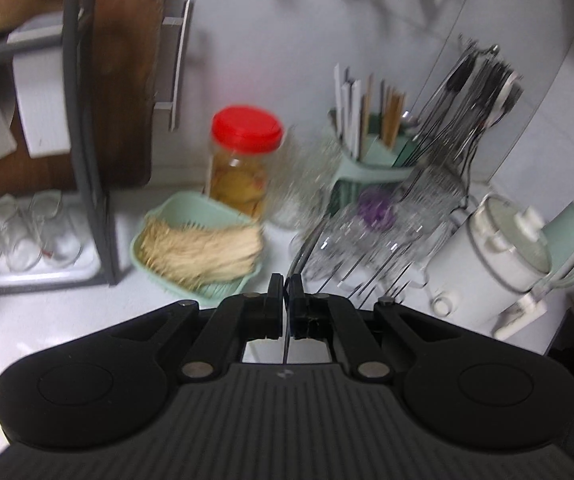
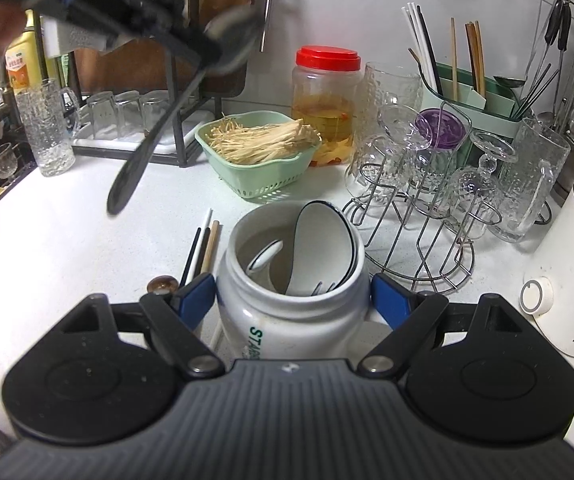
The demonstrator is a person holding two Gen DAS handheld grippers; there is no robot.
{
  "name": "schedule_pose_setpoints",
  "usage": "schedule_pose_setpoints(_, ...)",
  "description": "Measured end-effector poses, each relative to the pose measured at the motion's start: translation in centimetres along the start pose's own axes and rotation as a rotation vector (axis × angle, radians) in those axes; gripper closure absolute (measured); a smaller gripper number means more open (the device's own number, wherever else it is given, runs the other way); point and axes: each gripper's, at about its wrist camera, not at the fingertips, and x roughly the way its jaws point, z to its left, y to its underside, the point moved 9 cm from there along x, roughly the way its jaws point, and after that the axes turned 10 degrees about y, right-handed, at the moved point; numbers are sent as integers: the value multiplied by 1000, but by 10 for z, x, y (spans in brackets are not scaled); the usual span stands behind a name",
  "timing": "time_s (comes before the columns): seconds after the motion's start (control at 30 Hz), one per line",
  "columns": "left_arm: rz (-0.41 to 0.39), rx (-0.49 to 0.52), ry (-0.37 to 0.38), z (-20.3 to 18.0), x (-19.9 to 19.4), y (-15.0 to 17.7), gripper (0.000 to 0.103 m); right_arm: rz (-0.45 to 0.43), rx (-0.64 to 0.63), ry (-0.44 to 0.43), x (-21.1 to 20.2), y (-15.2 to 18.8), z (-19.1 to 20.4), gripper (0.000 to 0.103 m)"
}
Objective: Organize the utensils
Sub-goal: 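Lift the metal spoon with the left tool toward the mug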
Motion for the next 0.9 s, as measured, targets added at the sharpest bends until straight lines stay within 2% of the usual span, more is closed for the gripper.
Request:
schedule_pose_setpoints(0.13, -41, 21, 31, -19, -8, -17, 100, -2, -2, -5, -1, 1, 0, 16)
schedule_pose_setpoints(0.3, -28, 89, 56, -45, -6, -27, 100, -3, -2, -5, -1, 1, 1, 16)
schedule_pose_setpoints(0.7, -15, 185, 113, -89, 17, -29, 100, -7, -2, -7, -2, 1, 1, 16)
schedule_pose_setpoints(0.9, -11, 201, 119, -96, 29, -25, 100, -7, -4, -9, -3, 1, 2, 16)
